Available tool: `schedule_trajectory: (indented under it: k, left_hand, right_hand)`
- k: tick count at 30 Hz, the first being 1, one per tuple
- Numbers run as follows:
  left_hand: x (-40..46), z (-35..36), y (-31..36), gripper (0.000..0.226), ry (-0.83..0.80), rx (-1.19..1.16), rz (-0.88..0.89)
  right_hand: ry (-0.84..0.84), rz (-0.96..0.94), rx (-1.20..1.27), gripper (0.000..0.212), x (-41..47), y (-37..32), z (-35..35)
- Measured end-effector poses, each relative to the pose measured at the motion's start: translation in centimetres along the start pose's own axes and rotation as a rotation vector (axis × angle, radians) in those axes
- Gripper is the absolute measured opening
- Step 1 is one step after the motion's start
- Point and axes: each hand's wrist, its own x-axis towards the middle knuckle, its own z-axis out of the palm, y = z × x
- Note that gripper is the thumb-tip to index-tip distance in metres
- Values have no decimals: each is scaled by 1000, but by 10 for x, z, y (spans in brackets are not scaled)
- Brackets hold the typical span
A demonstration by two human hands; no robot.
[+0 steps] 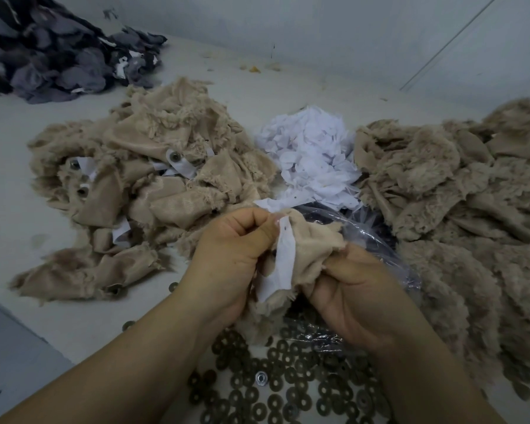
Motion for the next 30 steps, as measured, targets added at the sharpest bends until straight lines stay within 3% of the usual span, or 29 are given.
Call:
schedule_trajectory:
  k: [3,14,20,26,30]
  left_hand:
    - [-1,0,1,22,-17,15,-1]
    - [2,-3,-1,19,-42,116,55]
    - [2,-1,-3,19,-42,205,75]
    - [2,0,-3,23,-19,257,76]
    - [0,2,-2,21,-26,281,100]
  right_hand:
    - [83,-20,-88,31,0,2,-1]
    - [114,-87,-366,30,3,7,-11]
    - [320,-237,-650,18,8,11,-20]
    - [225,-259,-475,21,2,5,-14]
    - [200,-191,-324,35,1,5,-11]
